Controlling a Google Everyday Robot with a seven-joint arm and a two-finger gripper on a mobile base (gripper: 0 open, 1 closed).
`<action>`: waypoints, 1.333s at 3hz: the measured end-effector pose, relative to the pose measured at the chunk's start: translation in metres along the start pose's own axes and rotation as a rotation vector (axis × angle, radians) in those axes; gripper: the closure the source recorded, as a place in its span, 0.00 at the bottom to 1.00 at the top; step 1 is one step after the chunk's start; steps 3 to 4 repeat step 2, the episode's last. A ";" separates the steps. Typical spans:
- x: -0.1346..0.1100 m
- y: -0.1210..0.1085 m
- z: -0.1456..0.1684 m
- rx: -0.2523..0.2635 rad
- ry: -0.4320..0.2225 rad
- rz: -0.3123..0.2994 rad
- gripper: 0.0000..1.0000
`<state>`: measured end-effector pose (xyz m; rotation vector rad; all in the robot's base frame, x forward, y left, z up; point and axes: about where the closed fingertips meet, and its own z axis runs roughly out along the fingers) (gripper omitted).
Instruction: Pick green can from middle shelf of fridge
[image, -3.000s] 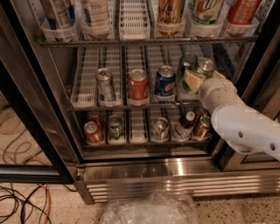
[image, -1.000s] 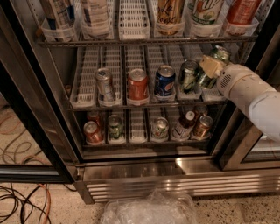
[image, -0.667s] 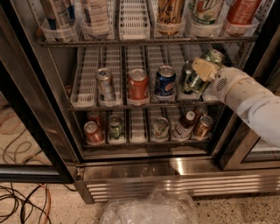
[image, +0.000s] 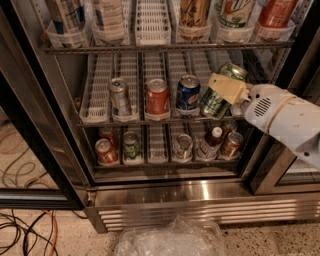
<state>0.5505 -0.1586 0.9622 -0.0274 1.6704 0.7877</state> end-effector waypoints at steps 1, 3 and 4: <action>-0.021 0.039 -0.016 -0.165 0.015 0.069 1.00; -0.042 0.070 -0.030 -0.334 0.047 0.122 1.00; -0.042 0.070 -0.030 -0.334 0.047 0.122 1.00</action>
Offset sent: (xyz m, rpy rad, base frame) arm -0.0880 0.0337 0.1033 0.2447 -0.0162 0.5793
